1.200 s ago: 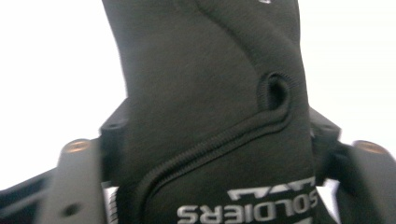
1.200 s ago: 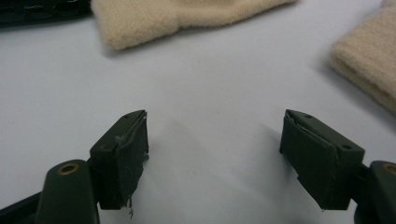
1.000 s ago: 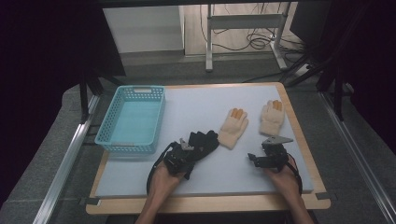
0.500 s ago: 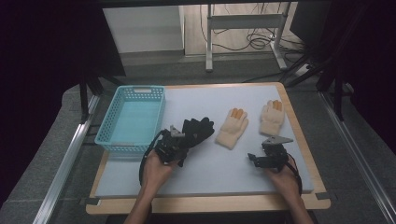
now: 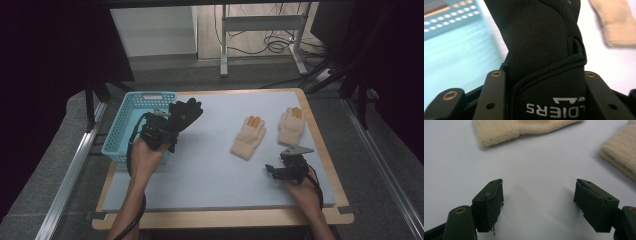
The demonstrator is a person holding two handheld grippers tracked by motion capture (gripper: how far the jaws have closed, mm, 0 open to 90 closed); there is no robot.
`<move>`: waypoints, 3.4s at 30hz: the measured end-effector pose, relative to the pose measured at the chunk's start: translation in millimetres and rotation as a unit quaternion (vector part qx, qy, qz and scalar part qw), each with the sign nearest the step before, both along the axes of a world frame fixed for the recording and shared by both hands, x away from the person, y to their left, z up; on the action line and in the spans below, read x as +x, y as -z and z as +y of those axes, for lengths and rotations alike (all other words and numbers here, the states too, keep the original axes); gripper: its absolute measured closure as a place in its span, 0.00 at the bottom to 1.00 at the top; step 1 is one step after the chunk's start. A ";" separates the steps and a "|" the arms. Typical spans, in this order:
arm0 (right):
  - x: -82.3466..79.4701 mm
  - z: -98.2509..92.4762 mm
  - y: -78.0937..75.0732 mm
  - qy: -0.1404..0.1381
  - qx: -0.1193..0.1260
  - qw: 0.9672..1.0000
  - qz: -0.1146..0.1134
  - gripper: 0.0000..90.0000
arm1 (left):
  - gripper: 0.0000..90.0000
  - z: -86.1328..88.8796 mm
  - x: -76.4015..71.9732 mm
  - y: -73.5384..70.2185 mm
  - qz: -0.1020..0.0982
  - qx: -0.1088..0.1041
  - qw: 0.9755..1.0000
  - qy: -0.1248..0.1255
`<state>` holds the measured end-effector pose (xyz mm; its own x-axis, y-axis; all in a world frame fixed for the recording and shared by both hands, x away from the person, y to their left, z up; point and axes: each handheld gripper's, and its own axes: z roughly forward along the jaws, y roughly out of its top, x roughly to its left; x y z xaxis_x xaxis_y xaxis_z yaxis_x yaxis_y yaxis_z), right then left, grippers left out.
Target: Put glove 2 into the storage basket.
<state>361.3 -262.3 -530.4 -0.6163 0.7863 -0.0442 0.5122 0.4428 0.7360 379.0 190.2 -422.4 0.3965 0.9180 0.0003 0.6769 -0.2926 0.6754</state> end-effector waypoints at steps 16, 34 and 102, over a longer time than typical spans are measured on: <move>0.0 0.2 0.0 0.000 0.000 1.000 0.000 0.26 | 0.63 91.8 51.5 22.5 0.072 0.018 0.991 -0.109; -0.1 0.2 0.0 0.001 0.001 1.000 0.000 0.26 | 0.60 123.3 95.5 66.7 0.168 0.065 0.970 -0.165; -0.4 0.6 0.3 0.002 -0.002 1.000 -0.003 0.25 | 0.01 -36.6 -63.8 51.8 -0.076 -0.078 0.979 0.172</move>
<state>360.9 -261.7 -530.7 -0.6128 0.7886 -0.0518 0.5092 0.4441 0.7372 315.2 153.6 -474.2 0.6878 0.7244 -0.0465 0.4449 -0.3701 0.8155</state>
